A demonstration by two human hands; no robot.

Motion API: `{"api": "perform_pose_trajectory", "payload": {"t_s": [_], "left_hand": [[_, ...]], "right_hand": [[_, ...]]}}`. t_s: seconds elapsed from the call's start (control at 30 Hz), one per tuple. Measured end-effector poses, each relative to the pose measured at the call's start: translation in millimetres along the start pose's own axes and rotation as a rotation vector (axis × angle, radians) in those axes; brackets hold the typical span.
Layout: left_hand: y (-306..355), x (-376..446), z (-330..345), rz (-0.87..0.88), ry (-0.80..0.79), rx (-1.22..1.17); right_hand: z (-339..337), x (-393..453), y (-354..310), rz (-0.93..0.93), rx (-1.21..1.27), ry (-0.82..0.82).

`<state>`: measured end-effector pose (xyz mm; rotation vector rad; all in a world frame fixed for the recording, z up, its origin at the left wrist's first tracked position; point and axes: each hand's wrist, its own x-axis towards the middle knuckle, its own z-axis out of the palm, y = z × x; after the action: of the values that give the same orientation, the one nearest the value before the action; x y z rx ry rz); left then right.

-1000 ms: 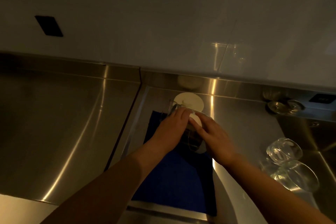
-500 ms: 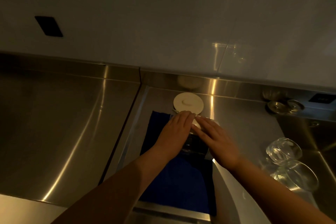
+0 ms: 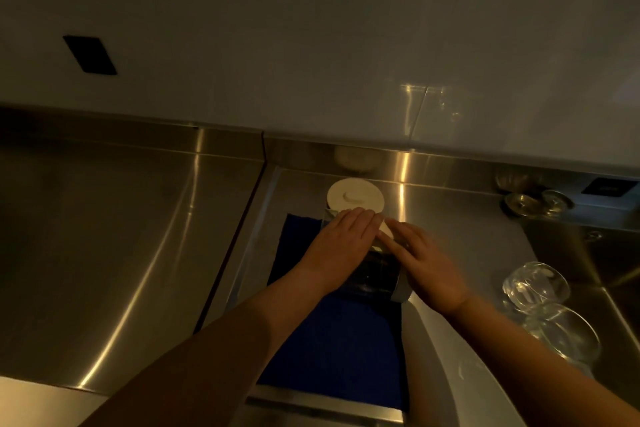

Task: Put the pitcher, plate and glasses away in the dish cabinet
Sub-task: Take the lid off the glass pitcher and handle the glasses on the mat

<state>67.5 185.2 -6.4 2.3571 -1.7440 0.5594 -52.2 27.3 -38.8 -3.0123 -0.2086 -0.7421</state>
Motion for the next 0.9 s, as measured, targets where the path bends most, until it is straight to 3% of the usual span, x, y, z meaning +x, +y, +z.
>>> {"api": "perform_pose_trajectory", "payload": {"t_s": [0.33,0.6,0.9], "left_hand": [[12,4,2,-0.097,0.036,-0.014],[8,2,2,-0.188,0.034,-0.07],[5,-6,-3,-0.277,0.003,-0.146]], "right_hand": [[-14,8,19,-0.117,-0.07,0.054],[-16,13,13,-0.07,-0.063,0.069],[-18,12,-6,0.142,0.058,0.022]]}}
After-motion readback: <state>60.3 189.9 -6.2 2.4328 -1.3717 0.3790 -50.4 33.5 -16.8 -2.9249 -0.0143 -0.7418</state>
